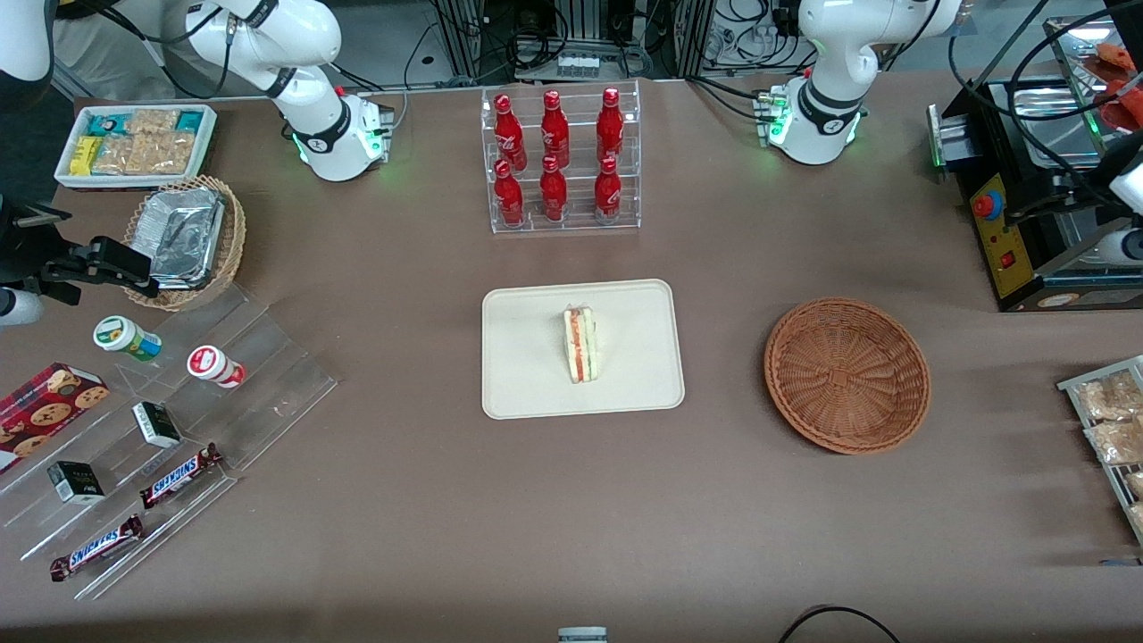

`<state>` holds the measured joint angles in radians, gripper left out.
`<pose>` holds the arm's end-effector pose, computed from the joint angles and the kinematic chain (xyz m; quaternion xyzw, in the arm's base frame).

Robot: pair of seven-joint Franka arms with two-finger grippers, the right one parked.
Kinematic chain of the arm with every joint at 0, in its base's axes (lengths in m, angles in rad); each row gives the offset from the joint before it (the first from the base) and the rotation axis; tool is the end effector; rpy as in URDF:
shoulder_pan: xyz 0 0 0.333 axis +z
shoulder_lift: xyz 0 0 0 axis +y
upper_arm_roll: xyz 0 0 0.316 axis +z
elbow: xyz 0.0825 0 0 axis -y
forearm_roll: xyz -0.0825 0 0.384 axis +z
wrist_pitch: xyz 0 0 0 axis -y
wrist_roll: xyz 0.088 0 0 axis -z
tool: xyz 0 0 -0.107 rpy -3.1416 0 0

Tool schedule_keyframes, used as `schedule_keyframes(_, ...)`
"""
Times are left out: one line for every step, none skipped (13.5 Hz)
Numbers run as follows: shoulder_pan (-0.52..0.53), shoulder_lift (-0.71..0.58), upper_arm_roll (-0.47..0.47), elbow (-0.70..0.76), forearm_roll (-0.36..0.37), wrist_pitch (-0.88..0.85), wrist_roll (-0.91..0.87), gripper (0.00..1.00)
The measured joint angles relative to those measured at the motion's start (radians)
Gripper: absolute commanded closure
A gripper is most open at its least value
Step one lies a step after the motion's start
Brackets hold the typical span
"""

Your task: Place sandwich from basket to tray

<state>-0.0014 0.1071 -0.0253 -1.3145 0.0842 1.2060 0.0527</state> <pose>0.5464 -0.0026 0.6541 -0.9930 0.0288 0.1080 0.0379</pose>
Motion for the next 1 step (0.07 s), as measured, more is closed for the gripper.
schedule_keyframes(-0.002,0.000,-0.002,-0.002,-0.001,0.000,0.000,0.00)
